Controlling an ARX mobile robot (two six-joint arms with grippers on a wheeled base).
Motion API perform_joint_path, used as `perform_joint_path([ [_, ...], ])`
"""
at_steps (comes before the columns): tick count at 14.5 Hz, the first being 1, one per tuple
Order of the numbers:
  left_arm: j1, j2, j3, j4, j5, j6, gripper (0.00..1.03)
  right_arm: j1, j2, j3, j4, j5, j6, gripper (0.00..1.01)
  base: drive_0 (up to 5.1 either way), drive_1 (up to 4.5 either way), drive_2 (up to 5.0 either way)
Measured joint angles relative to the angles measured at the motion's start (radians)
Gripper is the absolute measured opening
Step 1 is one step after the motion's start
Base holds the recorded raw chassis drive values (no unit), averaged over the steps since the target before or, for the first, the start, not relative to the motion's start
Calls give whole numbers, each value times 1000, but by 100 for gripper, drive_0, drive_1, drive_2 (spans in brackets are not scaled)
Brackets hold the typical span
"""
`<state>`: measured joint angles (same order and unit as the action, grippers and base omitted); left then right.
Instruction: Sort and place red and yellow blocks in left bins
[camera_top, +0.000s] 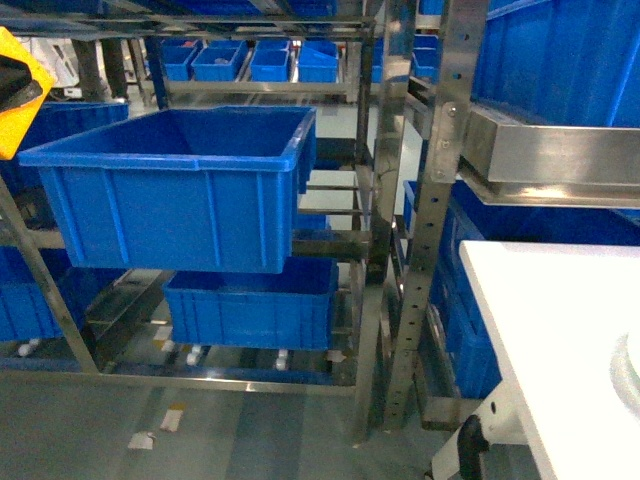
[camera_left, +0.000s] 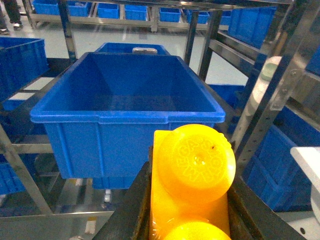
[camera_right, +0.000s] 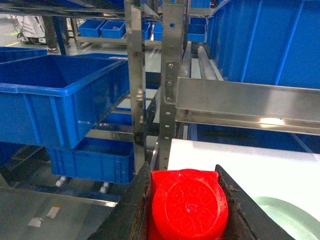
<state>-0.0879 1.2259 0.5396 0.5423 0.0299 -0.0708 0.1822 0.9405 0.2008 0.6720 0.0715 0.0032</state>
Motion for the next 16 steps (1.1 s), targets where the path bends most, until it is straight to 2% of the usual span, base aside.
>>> perform_joint_path([
  [16,0,0,0,0,1,0,27,0,0,0,0,0,0,28,-497,248,248],
])
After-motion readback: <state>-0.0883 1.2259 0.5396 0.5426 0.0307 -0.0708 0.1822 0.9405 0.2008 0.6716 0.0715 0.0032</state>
